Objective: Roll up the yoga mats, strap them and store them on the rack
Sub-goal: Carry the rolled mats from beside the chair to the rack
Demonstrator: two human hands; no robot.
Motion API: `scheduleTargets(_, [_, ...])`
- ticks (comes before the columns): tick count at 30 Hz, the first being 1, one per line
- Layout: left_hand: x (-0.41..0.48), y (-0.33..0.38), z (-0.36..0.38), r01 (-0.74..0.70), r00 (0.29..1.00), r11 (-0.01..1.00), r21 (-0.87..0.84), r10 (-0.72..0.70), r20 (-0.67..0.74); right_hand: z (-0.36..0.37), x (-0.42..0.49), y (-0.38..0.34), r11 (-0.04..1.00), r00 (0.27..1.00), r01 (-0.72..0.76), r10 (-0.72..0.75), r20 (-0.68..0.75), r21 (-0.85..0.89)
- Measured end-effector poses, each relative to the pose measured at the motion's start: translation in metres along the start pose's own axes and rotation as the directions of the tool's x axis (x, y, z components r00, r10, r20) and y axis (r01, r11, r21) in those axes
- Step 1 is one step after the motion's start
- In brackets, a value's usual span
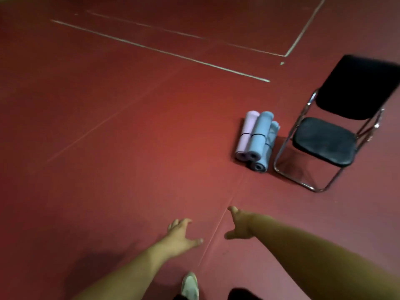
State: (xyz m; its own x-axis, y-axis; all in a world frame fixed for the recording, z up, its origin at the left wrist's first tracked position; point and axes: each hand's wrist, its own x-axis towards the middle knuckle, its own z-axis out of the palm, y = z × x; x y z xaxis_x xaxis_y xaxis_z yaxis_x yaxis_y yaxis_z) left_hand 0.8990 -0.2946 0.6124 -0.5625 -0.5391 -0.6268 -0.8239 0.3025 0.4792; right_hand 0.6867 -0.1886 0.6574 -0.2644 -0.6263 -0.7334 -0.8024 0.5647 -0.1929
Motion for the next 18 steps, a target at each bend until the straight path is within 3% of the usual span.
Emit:
scheduleTargets(10, [0.230,0.212,-0.070,-0.209,0.970,0.970,0.128,0.189,0.151,-0.156,0.108,0.180,0.951,0.975,-0.194,0.215,-0.065,0.239])
scheduleTargets(18, [0.369,0.339,-0.078,-0.066,0.981,0.998,0.007,0.064,0.185,-0.275,0.211,0.316,0.937,0.974,-0.218,0.227,-0.004,0.274])
